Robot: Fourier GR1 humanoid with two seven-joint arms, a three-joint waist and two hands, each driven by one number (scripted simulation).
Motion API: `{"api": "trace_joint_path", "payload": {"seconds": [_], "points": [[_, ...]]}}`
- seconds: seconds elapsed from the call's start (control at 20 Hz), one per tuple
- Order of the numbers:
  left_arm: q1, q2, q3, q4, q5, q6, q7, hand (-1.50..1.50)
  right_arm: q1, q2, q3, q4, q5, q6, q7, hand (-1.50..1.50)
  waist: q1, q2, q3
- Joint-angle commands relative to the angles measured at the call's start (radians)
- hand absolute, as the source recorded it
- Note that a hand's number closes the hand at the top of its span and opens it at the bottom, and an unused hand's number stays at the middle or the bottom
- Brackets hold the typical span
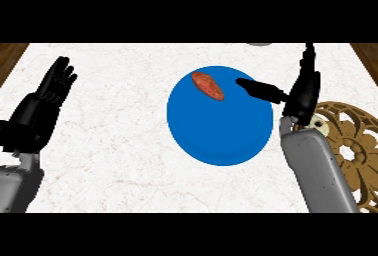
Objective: Pick the sweet potato from the placemat and place it in the plate
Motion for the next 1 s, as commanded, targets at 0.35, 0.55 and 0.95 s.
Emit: {"api": "trace_joint_path", "payload": {"seconds": [0.35, 0.55, 0.95], "points": [[0.019, 0.003, 0.072, -0.007, 0.003, -0.073, -0.016, 0.0, 0.51, -0.138, -0.052, -0.501, -0.151, 0.164, -0.108, -1.5, 0.006, 0.004, 0.0], [-0.002, -0.046, 0.047, -0.023, -0.039, -0.049, 0.025, 0.0, 0.616, -0.186, -0.138, -0.56, -0.239, 0.257, -0.168, -1.5, 0.008, 0.005, 0.0], [-0.024, -0.062, 0.089, 0.001, -0.064, -0.088, 0.024, 0.0, 0.761, -0.183, -0.239, -0.626, -0.257, 0.325, -0.272, -1.5, 0.011, 0.006, 0.0]]}}
